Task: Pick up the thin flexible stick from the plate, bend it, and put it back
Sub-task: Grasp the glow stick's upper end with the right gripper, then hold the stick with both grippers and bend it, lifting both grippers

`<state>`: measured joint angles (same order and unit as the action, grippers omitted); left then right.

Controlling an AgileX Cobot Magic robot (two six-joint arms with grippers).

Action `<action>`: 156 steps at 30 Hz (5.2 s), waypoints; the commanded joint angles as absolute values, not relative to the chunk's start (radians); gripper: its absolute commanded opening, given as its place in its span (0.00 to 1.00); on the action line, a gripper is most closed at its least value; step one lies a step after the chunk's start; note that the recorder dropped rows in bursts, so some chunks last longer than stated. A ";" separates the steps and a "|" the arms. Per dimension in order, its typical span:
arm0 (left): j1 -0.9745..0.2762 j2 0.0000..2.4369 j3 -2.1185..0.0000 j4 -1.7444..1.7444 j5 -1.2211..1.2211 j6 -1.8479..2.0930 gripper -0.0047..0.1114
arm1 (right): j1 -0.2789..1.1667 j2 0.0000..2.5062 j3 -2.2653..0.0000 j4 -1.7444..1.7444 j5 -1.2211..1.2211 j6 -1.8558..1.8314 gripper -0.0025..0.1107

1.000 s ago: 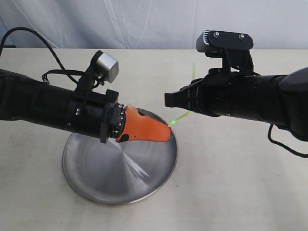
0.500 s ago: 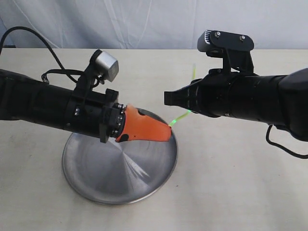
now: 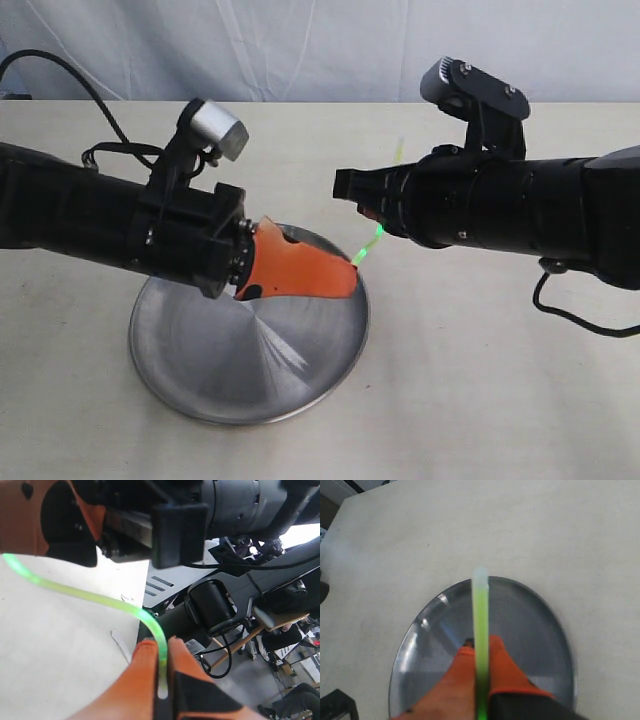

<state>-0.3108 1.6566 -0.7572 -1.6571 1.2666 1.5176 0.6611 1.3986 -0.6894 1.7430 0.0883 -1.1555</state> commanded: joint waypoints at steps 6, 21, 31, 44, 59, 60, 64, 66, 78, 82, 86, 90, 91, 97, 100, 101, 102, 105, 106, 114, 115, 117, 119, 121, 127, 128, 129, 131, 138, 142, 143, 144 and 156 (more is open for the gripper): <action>-0.269 1.616 -0.771 -1.744 1.221 1.552 0.04 | 0.671 1.401 -0.683 1.744 0.215 -0.996 0.01; -0.262 1.616 -0.771 -1.744 1.221 1.577 0.04 | 0.671 1.401 -0.732 1.744 0.172 -0.738 0.01; -0.260 1.616 -0.771 -1.744 1.199 1.603 0.04 | 0.671 1.401 -0.734 1.744 0.128 -0.613 0.01; -0.260 1.616 -0.771 -1.744 0.982 1.679 0.04 | 0.671 1.401 -0.734 1.744 0.124 -0.423 0.01; -0.260 1.616 -0.864 -1.744 0.897 1.712 0.04 | 0.671 1.401 -0.774 1.744 0.161 -0.464 0.01; -0.260 1.616 -0.864 -1.744 0.896 1.712 0.04 | 0.671 1.401 -0.774 1.744 0.161 -0.467 0.01; -0.260 1.616 -0.864 -1.744 0.886 1.712 0.04 | 0.671 1.401 -0.774 1.744 0.159 -0.476 0.01; -0.260 1.616 -0.864 -1.744 0.885 1.712 0.04 | 0.671 1.401 -0.774 1.744 0.159 -0.489 0.01; -0.260 1.605 -0.888 -1.744 0.883 1.710 0.04 | 0.671 1.401 -0.774 1.744 0.159 -0.549 0.01; -0.260 1.605 -0.895 -1.744 0.863 1.705 0.04 | 0.671 1.401 -0.774 1.744 0.159 -0.566 0.01; -0.260 1.605 -0.895 -1.744 0.849 1.705 0.04 | 0.671 1.401 -0.774 1.744 0.155 -0.578 0.01; -0.260 1.601 -0.895 -1.744 0.851 1.705 0.04 | 0.671 1.407 -0.774 1.744 0.152 -0.596 0.01; -0.260 1.601 -0.897 -1.744 0.851 1.705 0.04 | 0.671 1.407 -0.774 1.744 0.152 -0.597 0.01; -0.260 1.588 -0.910 -1.744 0.850 1.705 0.04 | 0.671 1.435 -0.774 1.744 0.172 -0.601 0.01; -0.260 1.583 -0.910 -1.744 0.840 1.705 0.04 | 0.671 1.451 -0.774 1.744 0.174 -0.601 0.01; -0.260 1.582 -0.910 -1.744 0.836 1.705 0.04 | 0.671 1.452 -0.774 1.744 0.174 -0.601 0.01; -0.260 1.582 -0.910 -1.744 0.835 1.705 0.04 | 0.671 1.454 -0.774 1.744 0.172 -0.601 0.01; -0.260 1.582 -0.910 -1.744 0.835 1.705 0.04 | 0.671 1.453 -0.774 1.744 0.161 -0.601 0.01; -0.260 1.582 -0.910 -1.744 0.835 1.705 0.04 | 0.671 1.453 -0.774 1.744 0.153 -0.601 0.01; -0.260 1.582 -0.910 -1.744 0.834 1.700 0.04 | 0.671 1.453 -0.774 1.744 0.136 -0.607 0.01; -0.260 1.582 -0.910 -1.744 0.834 1.700 0.04 | 0.671 1.453 -0.774 1.744 0.136 -0.610 0.01; -0.260 1.582 -0.910 -1.744 0.834 1.684 0.04 | 0.671 1.453 -0.774 1.744 0.132 -0.614 0.01; -0.260 1.582 -0.910 -1.744 0.837 1.674 0.04 | 0.671 1.453 -0.774 1.744 0.126 -0.627 0.01; -0.260 1.582 -0.910 -1.744 0.848 1.666 0.04 | 0.671 1.453 -0.774 1.744 0.122 -0.640 0.01; -0.260 1.582 -0.910 -1.744 0.863 1.629 0.04 | 0.671 1.453 -0.774 1.744 0.118 -0.661 0.01; -0.260 1.582 -0.910 -1.744 0.866 1.622 0.04 | 0.671 1.453 -0.774 1.744 0.112 -0.665 0.01; -0.260 1.582 -0.910 -1.744 0.881 1.622 0.04 | 0.671 1.453 -0.774 1.744 0.107 -0.674 0.01; -0.260 1.582 -0.910 -1.744 0.915 1.622 0.04 | 0.671 1.453 -0.774 1.744 0.092 -0.685 0.01; -0.260 1.582 -0.910 -1.744 0.942 1.604 0.04 | 0.671 1.453 -0.774 1.744 0.065 -0.687 0.01; -0.260 1.582 -0.910 -1.744 0.978 1.596 0.04 | 0.671 1.453 -0.774 1.744 0.044 -0.687 0.01; -0.260 1.582 -0.910 -1.744 0.993 1.596 0.04 | 0.671 1.453 -0.774 1.744 0.039 -0.687 0.01; -0.260 1.582 -0.910 -1.744 1.003 1.595 0.04 | 0.671 1.453 -0.774 1.744 0.033 -0.687 0.01; -0.260 1.582 -0.910 -1.739 1.057 1.541 0.04 | 0.671 1.451 -0.801 1.728 -0.015 -0.687 0.01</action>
